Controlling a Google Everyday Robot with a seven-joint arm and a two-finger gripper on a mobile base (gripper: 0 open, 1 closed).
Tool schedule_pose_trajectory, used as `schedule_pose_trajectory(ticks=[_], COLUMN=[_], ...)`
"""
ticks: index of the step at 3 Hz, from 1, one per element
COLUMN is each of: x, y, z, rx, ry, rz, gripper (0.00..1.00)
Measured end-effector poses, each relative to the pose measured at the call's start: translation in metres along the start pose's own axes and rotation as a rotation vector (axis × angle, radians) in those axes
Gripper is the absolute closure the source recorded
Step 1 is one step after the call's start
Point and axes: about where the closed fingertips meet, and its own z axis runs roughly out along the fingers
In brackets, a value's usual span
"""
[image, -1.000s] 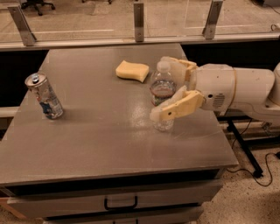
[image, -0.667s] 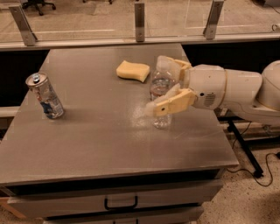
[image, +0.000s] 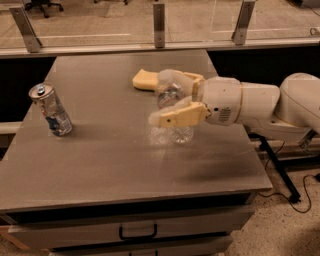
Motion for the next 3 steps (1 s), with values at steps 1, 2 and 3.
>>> schedule_pose_trajectory(ticks=[1, 2, 3], x=[0.0052, 0.005, -0.0038], y=[-0.0026, -0.0063, -0.0107], z=[0.0055, 0.0079, 0.0085], rx=[-0.004, -0.002, 0.003], ry=[0.001, 0.003, -0.004], rz=[-0.012, -0.029, -0.063], gripper=[0.41, 0.64, 0.93])
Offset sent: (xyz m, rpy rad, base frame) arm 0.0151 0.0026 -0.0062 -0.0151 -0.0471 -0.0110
